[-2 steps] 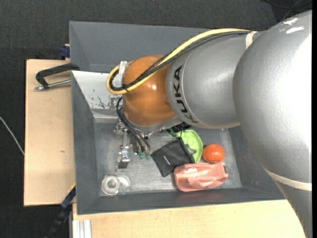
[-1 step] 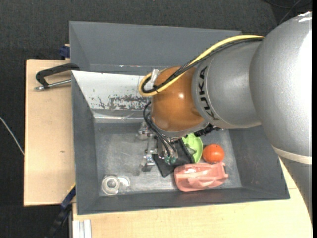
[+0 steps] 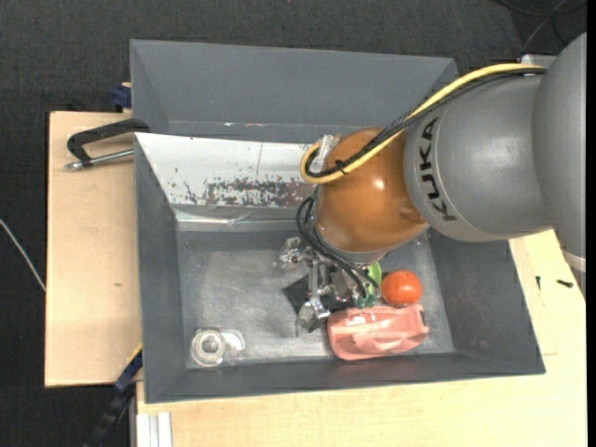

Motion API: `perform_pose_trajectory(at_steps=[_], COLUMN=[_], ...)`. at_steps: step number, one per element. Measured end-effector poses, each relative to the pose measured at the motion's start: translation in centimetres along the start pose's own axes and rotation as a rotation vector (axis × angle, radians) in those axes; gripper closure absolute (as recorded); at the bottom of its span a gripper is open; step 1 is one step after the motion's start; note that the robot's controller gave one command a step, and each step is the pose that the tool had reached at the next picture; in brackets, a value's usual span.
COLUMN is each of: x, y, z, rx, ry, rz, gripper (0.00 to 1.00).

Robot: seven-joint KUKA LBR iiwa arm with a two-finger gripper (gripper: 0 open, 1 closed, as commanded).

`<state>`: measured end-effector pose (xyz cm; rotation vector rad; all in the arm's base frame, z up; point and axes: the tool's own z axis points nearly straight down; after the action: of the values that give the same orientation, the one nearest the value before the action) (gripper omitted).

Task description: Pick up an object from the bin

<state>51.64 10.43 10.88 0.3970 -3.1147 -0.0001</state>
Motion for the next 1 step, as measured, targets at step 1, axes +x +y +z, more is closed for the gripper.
perform_pose_trajectory(at_steps=[1], x=[-2.02], y=[-2.24], z=[0.36], rx=[-0.002], ry=[-0.008], rz=[0.174], gripper=[0.0])
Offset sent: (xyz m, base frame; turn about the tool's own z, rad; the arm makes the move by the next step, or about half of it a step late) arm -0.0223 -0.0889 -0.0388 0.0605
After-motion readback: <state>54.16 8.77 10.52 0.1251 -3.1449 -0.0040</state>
